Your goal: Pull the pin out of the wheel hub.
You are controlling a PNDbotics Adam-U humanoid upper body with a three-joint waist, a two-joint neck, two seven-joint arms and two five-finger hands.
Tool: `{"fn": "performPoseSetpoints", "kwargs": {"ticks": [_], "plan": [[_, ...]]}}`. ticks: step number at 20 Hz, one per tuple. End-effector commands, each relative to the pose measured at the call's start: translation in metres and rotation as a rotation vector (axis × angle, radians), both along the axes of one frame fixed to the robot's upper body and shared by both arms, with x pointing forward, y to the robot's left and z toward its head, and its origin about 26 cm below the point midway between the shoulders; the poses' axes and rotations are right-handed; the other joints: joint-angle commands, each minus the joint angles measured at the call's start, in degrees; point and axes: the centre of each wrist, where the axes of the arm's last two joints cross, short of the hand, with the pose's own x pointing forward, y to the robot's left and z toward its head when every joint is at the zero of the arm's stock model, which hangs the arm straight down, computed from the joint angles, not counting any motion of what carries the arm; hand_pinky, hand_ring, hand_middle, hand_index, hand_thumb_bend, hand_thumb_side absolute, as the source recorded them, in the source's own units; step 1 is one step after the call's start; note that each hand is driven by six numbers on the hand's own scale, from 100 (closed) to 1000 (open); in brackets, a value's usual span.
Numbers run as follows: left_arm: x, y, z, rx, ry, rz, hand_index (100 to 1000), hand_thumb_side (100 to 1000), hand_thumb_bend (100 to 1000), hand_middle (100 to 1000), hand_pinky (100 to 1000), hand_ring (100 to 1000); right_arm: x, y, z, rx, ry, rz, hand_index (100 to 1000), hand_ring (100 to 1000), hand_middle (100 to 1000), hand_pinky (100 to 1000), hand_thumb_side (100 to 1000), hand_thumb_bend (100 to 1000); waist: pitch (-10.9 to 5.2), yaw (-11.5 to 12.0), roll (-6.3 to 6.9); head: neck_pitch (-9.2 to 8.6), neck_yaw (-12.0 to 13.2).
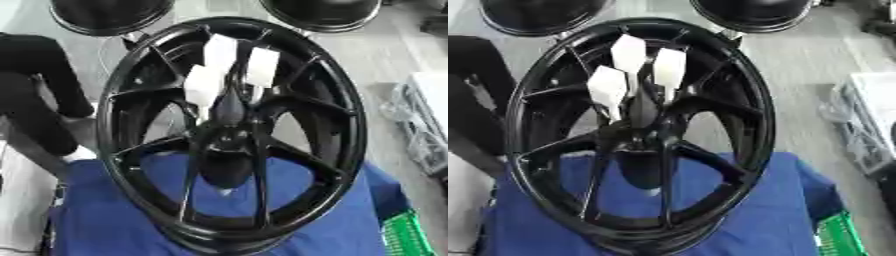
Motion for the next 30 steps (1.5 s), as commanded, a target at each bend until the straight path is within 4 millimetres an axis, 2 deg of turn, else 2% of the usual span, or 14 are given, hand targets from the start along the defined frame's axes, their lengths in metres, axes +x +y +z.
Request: {"fn": "performPoseSetpoints", "kwargs": {"ticks": [1, 5, 7, 9, 10, 13, 16, 19, 22, 26, 27, 30], "plan": [[-0.002, 0.002, 0.01, 0.02, -0.03, 0.008, 890, 719, 444, 939, 905, 846, -0.003, -0.002, 0.009, -0.01, -0.027, -0.002, 875, 738, 761, 752, 496, 156, -1.29, 0.1, -0.03, -0.89, 0.4], [-0.002, 0.005, 0.013, 0.044, -0.028, 0.011, 891, 717, 440, 940, 904, 847, -0.003, -0.002, 0.009, -0.016, -0.026, -0.001, 874, 738, 761, 752, 498, 154, -1.31, 0.1, 0.02, -1.38, 0.2], [-0.002, 0.009, 0.025, 0.105, -0.031, 0.008, 894, 701, 443, 939, 901, 848, -0.004, -0.003, 0.009, -0.023, -0.024, -0.003, 873, 738, 761, 753, 498, 153, -1.41, 0.1, 0.13, -1.42, -0.3], [-0.001, 0.013, 0.047, 0.205, -0.038, -0.01, 909, 688, 448, 947, 897, 851, -0.005, -0.004, 0.009, -0.031, -0.024, -0.004, 872, 738, 761, 753, 500, 149, -1.58, 0.1, 0.32, -1.35, -0.7], [-0.001, 0.014, 0.061, 0.293, -0.022, -0.034, 948, 705, 448, 973, 889, 855, -0.005, -0.004, 0.01, -0.037, -0.024, -0.003, 872, 738, 761, 753, 509, 145, -1.67, 0.0, 0.46, -1.15, -1.0], [-0.003, 0.014, 0.109, 0.585, 0.097, -0.13, 950, 728, 446, 963, 871, 851, -0.006, -0.007, 0.009, -0.053, -0.018, -0.005, 872, 738, 760, 754, 511, 147, -1.85, 0.1, 0.76, -0.51, -2.2], [-0.014, 0.003, 0.154, 0.836, 0.167, -0.202, 929, 725, 481, 929, 859, 836, -0.007, -0.009, 0.007, -0.069, -0.004, -0.011, 872, 738, 760, 754, 516, 146, -1.83, 0.1, 0.91, -0.33, -3.1], [-0.027, -0.014, 0.179, 1.053, 0.204, -0.265, 921, 729, 522, 912, 841, 828, -0.009, -0.01, 0.007, -0.086, -0.001, -0.011, 871, 738, 760, 754, 518, 144, -1.57, 0.0, 0.94, -0.49, -3.3], [-0.041, -0.035, 0.188, 1.233, 0.227, -0.341, 911, 727, 505, 899, 821, 805, -0.009, -0.01, 0.008, -0.097, 0.002, -0.01, 869, 738, 759, 754, 520, 146, -1.17, -0.2, 0.93, -0.95, -3.4], [-0.044, -0.041, 0.191, 1.308, 0.246, -0.377, 911, 727, 505, 899, 821, 805, -0.01, -0.01, 0.008, -0.101, 0.004, -0.01, 869, 738, 759, 754, 520, 146, -1.04, -0.2, 0.9, -1.13, -3.5], [-0.044, -0.041, 0.191, 1.313, 0.25, -0.38, 893, 716, 474, 861, 805, 765, -0.01, -0.01, 0.008, -0.102, 0.004, -0.009, 867, 737, 758, 754, 522, 145, -0.98, -0.3, 0.92, -1.19, -3.5], [-0.041, -0.038, 0.175, 1.364, 0.344, -0.454, 877, 709, 477, 847, 789, 721, -0.009, -0.004, 0.011, -0.109, -0.001, 0.016, 865, 737, 757, 754, 524, 144, -0.34, -1.5, 0.95, -1.76, -2.6]]}}
